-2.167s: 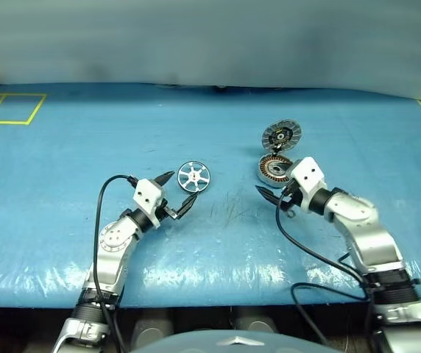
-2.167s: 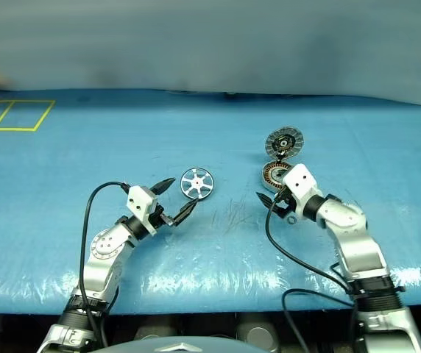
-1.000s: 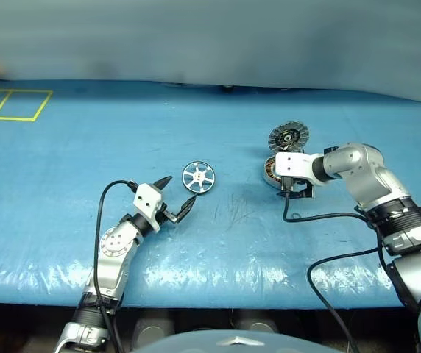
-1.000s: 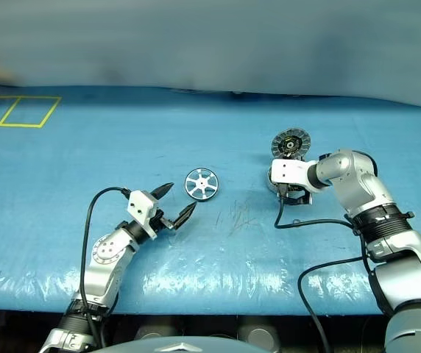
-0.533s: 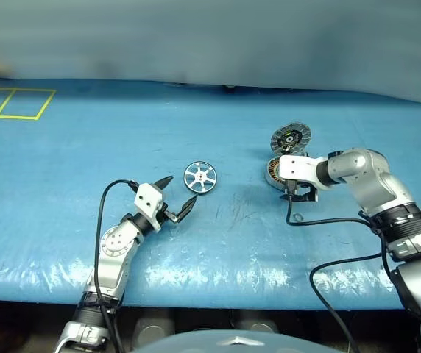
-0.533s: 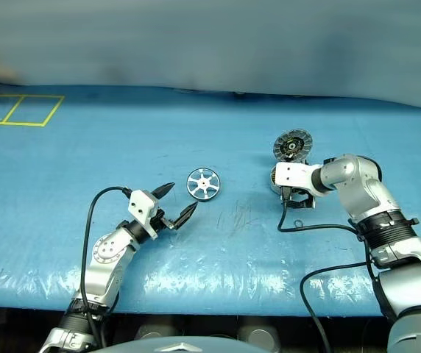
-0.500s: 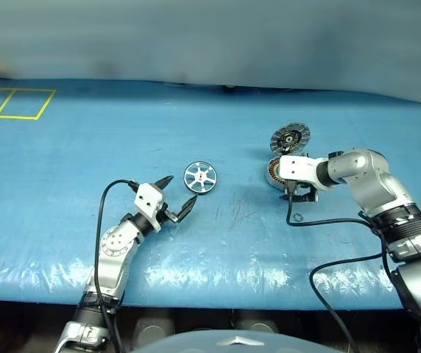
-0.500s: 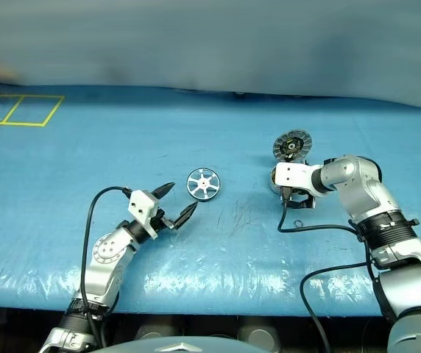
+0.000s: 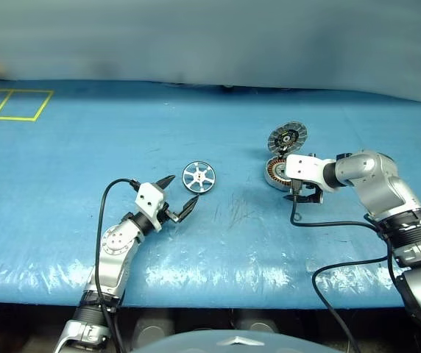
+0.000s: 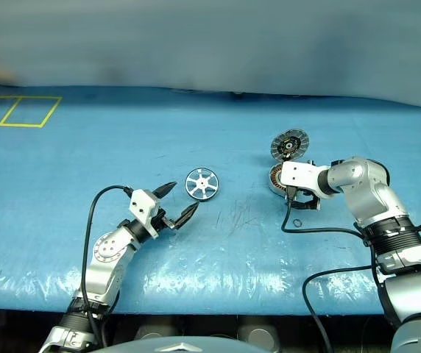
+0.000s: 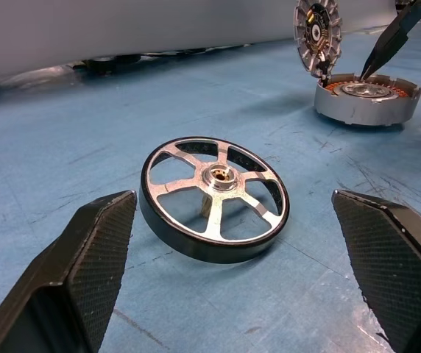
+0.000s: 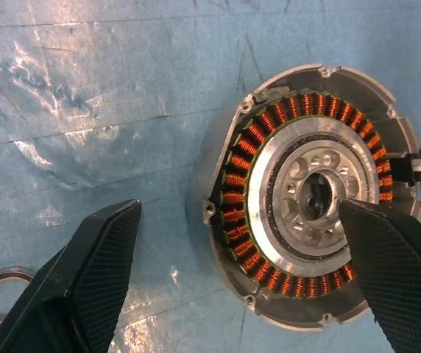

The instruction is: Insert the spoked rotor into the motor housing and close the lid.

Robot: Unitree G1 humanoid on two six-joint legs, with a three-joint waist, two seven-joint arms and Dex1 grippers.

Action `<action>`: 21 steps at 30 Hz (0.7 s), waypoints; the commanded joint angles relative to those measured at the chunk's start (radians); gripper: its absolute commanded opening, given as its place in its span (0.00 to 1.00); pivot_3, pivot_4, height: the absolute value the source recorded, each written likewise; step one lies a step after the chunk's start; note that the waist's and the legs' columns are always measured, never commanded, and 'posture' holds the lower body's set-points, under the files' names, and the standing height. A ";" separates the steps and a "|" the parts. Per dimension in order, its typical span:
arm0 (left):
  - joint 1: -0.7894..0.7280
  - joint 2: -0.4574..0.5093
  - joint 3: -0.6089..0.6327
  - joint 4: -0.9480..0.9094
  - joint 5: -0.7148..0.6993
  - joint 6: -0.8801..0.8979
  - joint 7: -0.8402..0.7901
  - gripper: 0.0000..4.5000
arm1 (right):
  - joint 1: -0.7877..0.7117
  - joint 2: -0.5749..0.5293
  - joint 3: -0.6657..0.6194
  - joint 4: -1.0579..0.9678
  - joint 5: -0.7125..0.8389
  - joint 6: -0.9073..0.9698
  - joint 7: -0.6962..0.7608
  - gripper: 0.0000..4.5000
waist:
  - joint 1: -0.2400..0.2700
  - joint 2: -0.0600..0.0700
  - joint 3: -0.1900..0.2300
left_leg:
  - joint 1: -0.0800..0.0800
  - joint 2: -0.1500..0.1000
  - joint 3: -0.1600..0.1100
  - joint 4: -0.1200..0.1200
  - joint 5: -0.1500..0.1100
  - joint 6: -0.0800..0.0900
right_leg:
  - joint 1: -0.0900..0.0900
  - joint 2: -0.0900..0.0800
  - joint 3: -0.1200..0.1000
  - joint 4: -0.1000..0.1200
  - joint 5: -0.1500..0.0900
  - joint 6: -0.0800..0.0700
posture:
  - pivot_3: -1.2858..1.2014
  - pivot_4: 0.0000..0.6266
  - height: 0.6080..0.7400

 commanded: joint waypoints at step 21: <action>0.010 0.002 0.009 -0.022 0.003 -0.015 0.018 1.00 | 0.044 0.110 -0.009 0.023 0.003 -0.017 -0.073 0.47 | -0.003 -0.003 -0.002 | 0.009 0.000 -0.001 0.002 0.000 0.000 | 0.011 0.001 0.000 -0.001 0.000 0.001 | 0.52 0.24 1.00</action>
